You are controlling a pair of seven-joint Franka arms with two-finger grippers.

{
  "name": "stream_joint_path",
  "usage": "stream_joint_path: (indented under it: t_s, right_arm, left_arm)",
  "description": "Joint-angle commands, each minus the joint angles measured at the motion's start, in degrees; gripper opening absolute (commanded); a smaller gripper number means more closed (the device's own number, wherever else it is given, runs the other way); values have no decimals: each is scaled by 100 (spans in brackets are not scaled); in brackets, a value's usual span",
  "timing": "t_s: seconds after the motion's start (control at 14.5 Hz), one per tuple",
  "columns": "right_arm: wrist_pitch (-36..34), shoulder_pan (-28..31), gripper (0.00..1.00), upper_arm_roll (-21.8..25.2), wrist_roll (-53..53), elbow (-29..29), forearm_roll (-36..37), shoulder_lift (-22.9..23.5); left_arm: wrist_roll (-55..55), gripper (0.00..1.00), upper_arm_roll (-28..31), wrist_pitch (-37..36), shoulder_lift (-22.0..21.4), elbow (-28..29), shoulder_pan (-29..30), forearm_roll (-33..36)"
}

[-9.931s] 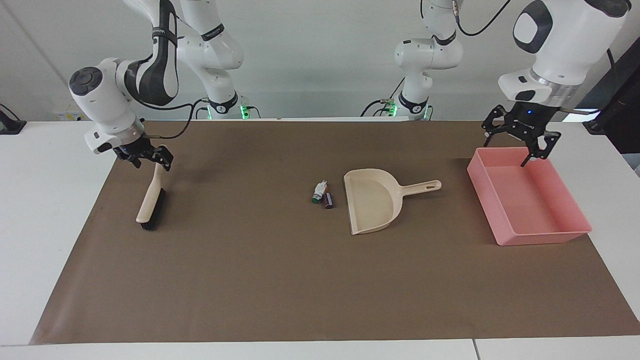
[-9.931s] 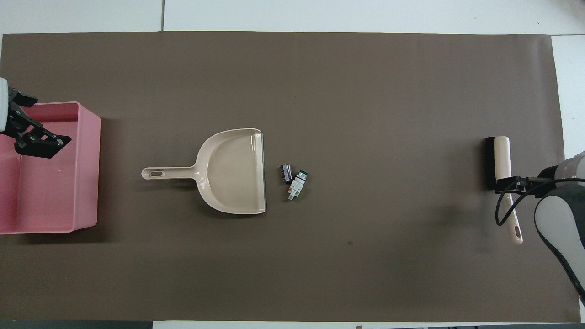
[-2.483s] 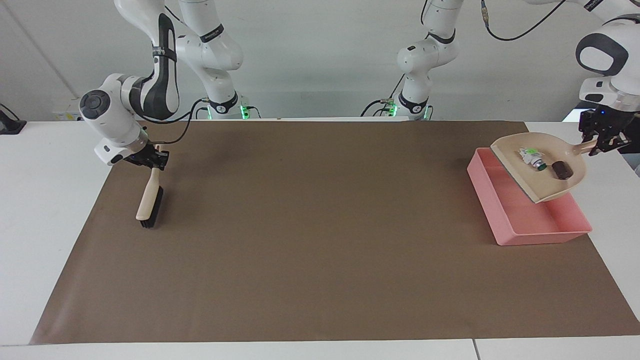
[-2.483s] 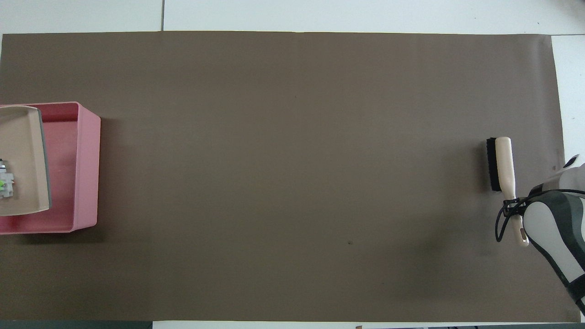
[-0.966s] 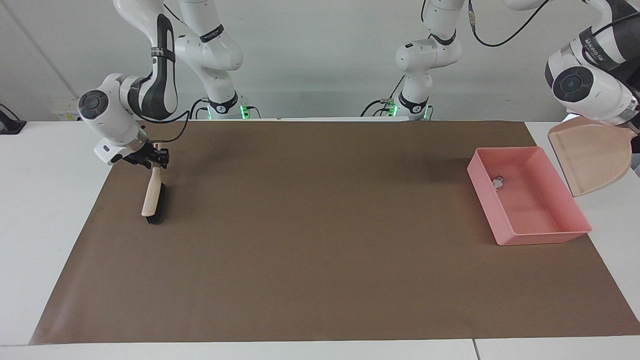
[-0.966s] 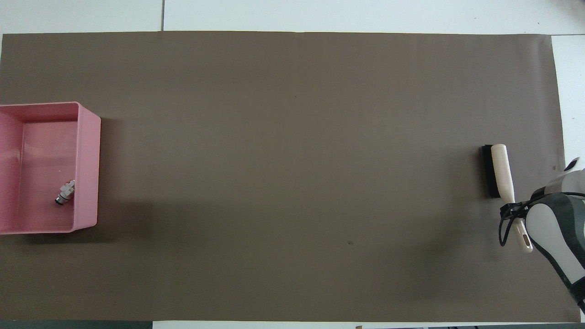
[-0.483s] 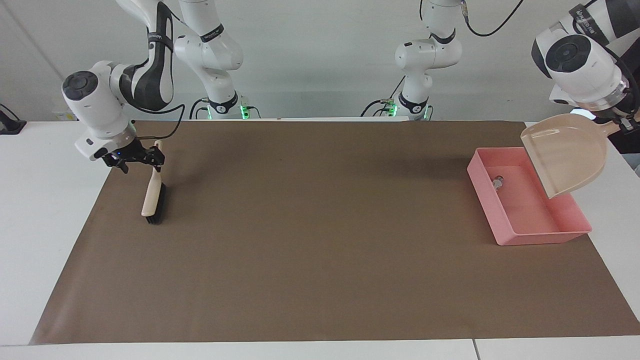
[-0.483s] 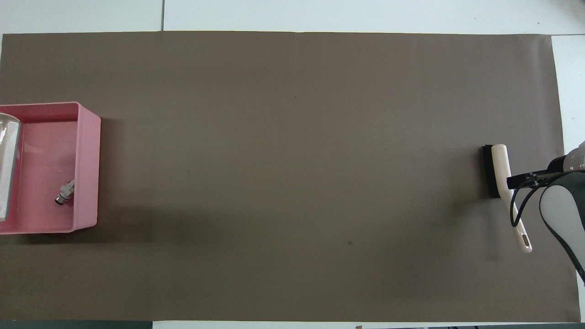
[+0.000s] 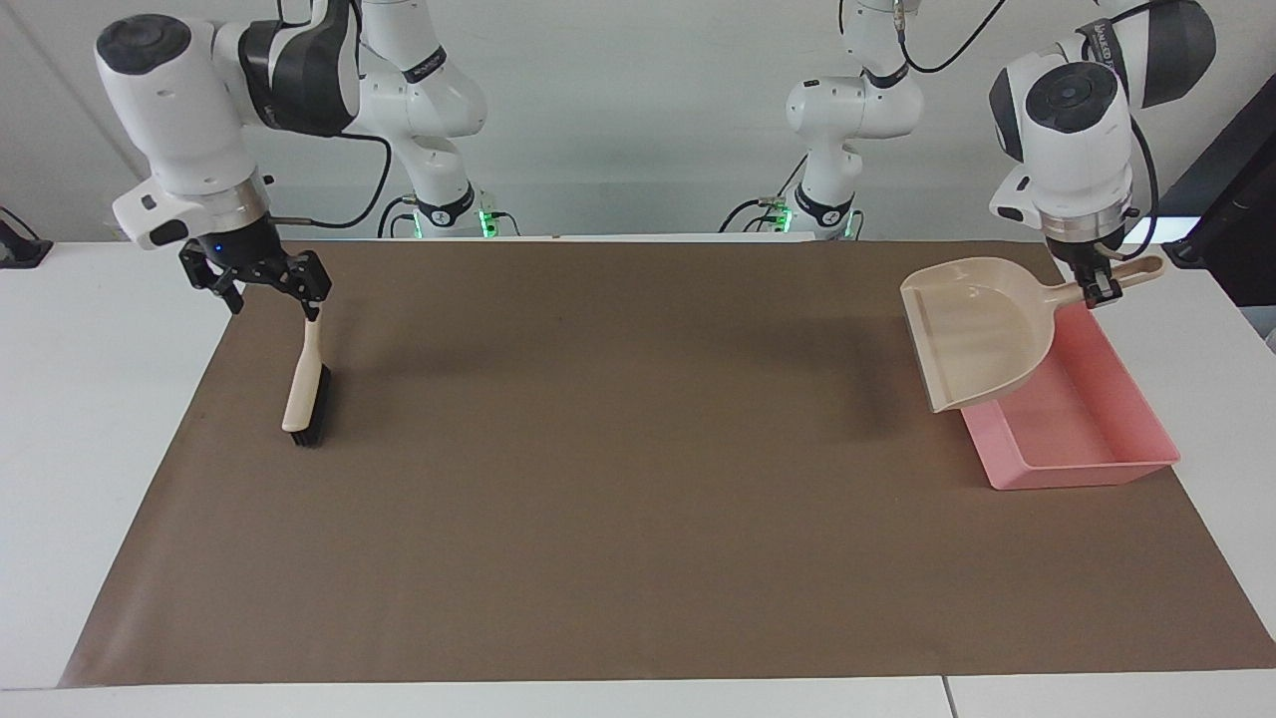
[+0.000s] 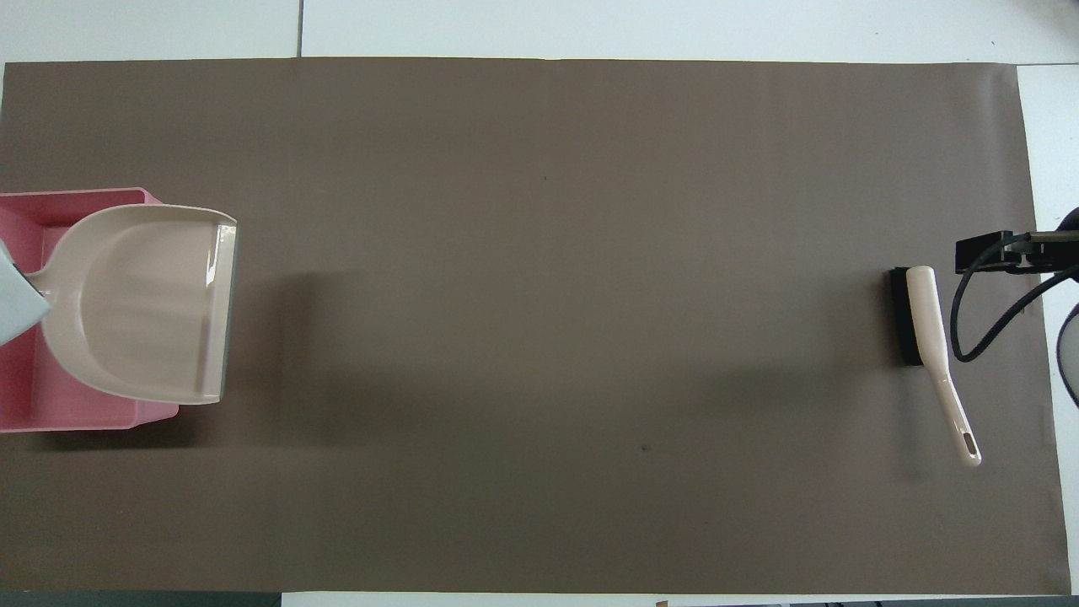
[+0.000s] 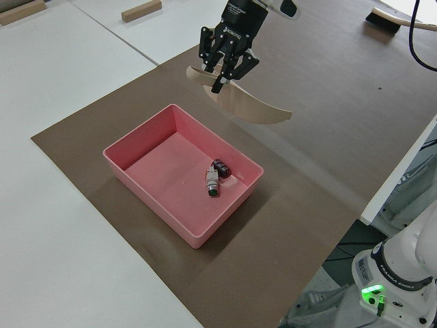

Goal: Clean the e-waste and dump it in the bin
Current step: 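Turn the dustpan upright and carry it away from the bin with the left gripper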

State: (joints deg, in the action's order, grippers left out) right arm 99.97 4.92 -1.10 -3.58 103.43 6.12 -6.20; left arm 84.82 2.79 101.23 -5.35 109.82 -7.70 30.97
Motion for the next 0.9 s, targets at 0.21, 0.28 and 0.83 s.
stream_joint_path:
  t_s: [0.21,0.28,0.83]
  right_arm:
    - [-1208,-641,100,636,-284,-1140,-181,426]
    - [-1217,-711,100,664,-284,-1202,-259,461]
    - [-1454,-695,100,569,-231,-1211,-418,409]
  left_arm:
    - [-1370,0,72,755,-98,1111,-1091,-671]
    - [-1590,0,72,879,42,1182,-1215,-671]
    - [-2075,0,72,1960,641,1761,-1620,-935]
